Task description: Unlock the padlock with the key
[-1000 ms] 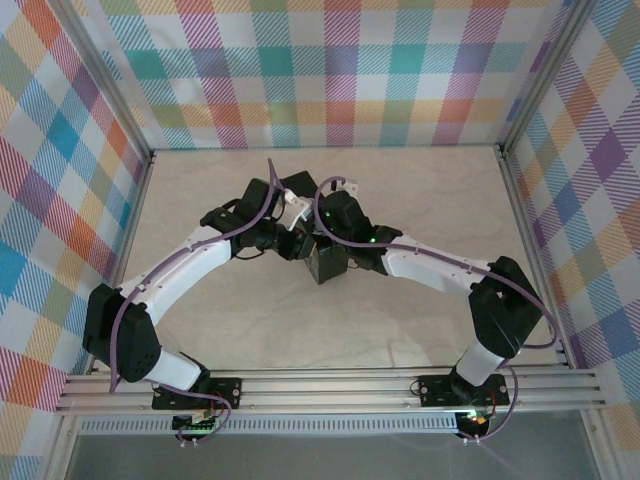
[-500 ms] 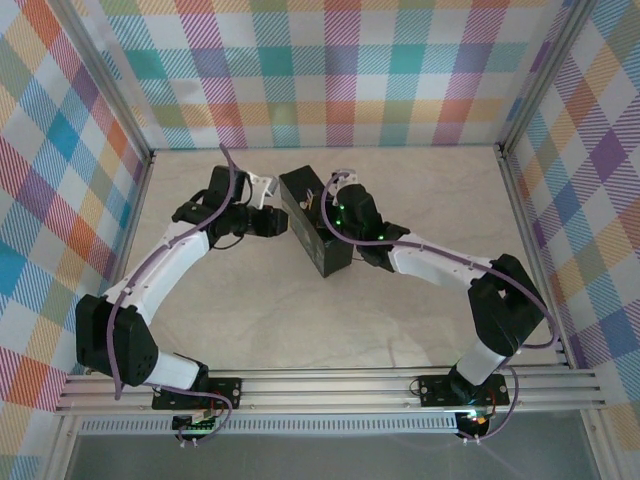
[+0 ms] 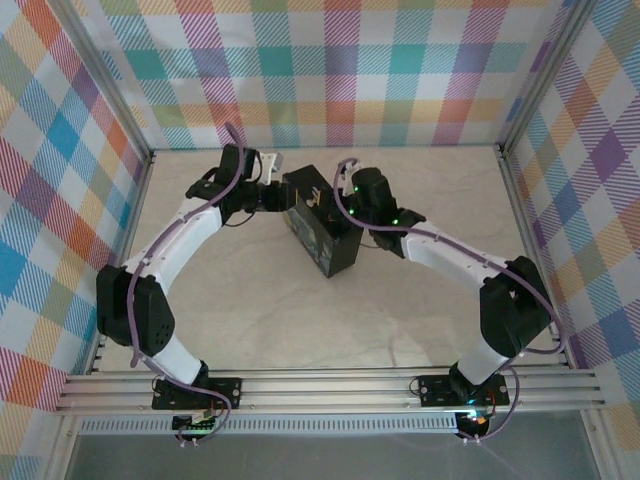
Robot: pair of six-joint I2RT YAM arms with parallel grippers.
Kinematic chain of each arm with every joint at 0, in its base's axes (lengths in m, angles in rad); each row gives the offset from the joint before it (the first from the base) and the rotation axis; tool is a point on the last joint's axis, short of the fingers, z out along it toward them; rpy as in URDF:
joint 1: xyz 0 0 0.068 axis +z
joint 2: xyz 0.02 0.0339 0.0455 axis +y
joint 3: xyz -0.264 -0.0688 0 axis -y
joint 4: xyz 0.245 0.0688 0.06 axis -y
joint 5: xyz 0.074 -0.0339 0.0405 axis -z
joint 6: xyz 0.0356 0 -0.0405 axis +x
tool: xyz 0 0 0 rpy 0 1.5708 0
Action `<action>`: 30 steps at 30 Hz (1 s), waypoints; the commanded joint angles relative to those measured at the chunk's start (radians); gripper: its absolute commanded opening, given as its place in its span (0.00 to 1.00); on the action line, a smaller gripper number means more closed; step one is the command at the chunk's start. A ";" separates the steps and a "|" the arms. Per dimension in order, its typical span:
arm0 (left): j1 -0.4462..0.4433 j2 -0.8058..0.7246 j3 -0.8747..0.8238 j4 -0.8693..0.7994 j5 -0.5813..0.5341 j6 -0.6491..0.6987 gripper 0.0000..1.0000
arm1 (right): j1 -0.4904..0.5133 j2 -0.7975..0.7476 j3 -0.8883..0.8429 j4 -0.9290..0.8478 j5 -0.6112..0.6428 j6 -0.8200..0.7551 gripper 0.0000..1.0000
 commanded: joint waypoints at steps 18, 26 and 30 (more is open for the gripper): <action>0.011 0.160 0.187 -0.013 -0.099 -0.026 0.39 | -0.116 0.136 0.124 -0.068 -0.309 0.090 0.07; 0.011 0.108 0.175 -0.047 -0.115 -0.005 0.41 | -0.189 -0.009 0.002 0.089 -0.191 0.162 0.07; 0.011 0.092 0.162 -0.063 -0.108 0.007 0.42 | -0.262 -0.071 -0.054 0.080 -0.166 0.188 0.07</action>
